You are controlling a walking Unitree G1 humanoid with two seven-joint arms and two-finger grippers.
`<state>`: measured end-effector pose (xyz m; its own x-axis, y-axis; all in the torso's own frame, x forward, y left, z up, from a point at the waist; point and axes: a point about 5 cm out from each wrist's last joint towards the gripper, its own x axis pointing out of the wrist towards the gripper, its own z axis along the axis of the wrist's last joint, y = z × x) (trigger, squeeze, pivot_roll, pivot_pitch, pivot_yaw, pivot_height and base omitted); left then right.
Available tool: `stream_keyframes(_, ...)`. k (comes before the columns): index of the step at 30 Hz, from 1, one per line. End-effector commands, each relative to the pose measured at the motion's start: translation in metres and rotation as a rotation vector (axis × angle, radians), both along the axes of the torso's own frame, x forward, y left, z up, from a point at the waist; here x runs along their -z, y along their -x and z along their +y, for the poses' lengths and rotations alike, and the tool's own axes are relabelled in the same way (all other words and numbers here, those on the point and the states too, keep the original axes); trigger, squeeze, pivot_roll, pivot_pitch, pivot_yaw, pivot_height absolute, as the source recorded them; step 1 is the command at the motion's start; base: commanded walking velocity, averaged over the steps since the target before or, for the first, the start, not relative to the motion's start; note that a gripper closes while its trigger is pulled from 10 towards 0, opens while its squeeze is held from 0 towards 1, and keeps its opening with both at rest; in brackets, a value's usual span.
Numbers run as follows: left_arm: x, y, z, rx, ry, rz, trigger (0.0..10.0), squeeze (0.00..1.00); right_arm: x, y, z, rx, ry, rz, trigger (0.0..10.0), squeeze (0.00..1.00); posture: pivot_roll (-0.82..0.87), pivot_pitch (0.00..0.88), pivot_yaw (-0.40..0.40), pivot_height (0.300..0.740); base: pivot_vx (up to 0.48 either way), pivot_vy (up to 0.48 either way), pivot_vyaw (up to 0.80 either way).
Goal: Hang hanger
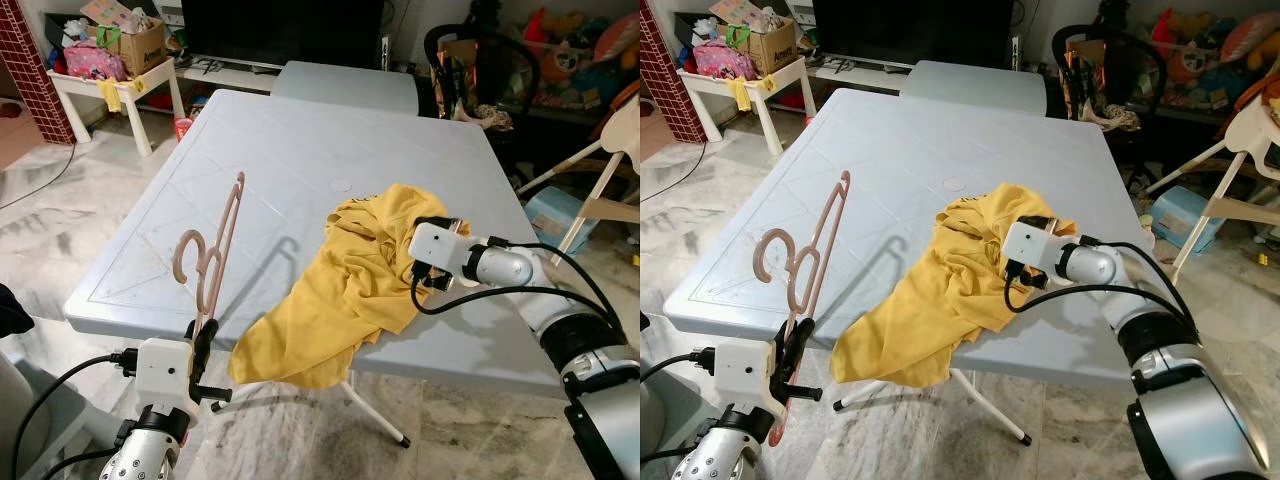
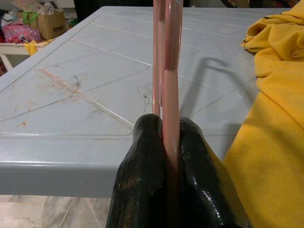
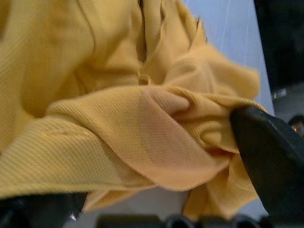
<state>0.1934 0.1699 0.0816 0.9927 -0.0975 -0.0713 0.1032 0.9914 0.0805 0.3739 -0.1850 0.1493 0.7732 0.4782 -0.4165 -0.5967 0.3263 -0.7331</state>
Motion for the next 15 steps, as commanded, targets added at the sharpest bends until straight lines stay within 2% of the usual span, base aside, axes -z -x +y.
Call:
stream_keyframes(1,0.01,0.002,-0.002,0.013,-0.002,0.049,10.0,0.0,-0.026,-0.009,-0.002,0.04,-0.039,-0.159,10.0,1.0,0.06,0.0,-0.071,0.74,0.0,0.0,0.0)
stream_keyframes(2,0.01,0.002,-0.001,0.005,-0.008,0.049,10.0,0.0,-0.039,-0.012,0.004,0.039,-0.095,-0.257,10.0,1.0,0.06,0.0,-0.07,0.74,0.0,0.0,0.0)
stream_keyframes(6,0.011,0.001,-0.001,-0.004,-0.015,0.047,10.0,0.0,-0.059,-0.011,0.016,0.007,-0.18,-0.444,10.0,1.0,0.06,0.0,-0.069,0.74,0.0,0.0,0.0)
stream_keyframes(9,0.012,0.001,-0.001,-0.006,-0.017,0.047,10.0,0.0,-0.062,-0.011,0.017,0.014,-0.186,-0.48,10.0,1.0,0.05,0.0,-0.066,0.74,0.0,0.0,0.0)
stream_keyframes(11,0.012,0.001,-0.001,-0.005,-0.018,0.048,10.0,0.0,-0.05,-0.01,0.016,-0.007,-0.081,-0.455,10.0,1.0,0.05,0.0,-0.067,0.74,0.0,0.0,0.0)
stream_keyframes(12,0.013,0.001,-0.002,-0.005,-0.019,0.048,10.0,0.0,-0.044,-0.009,0.015,-0.038,0.009,-0.447,10.0,1.0,0.05,0.0,-0.067,0.74,0.0,0.0,0.0)
stream_keyframes(13,0.013,0.001,-0.002,-0.005,-0.02,0.049,10.0,0.0,-0.027,-0.005,0.009,-0.106,0.217,-0.401,10.0,1.0,0.05,0.0,-0.066,0.74,0.0,0.0,0.0)
stream_keyframes(14,0.013,0.0,-0.001,-0.005,-0.02,0.049,10.0,0.0,-0.023,-0.004,0.007,-0.12,0.261,-0.389,10.0,1.0,0.05,0.0,-0.066,0.74,0.0,0.0,0.0)
stream_keyframes(15,0.014,0.0,-0.002,-0.005,-0.02,0.05,10.0,0.0,-0.021,-0.003,0.004,-0.116,0.262,-0.359,10.0,1.0,0.05,0.0,-0.066,0.74,0.0,0.0,0.0)
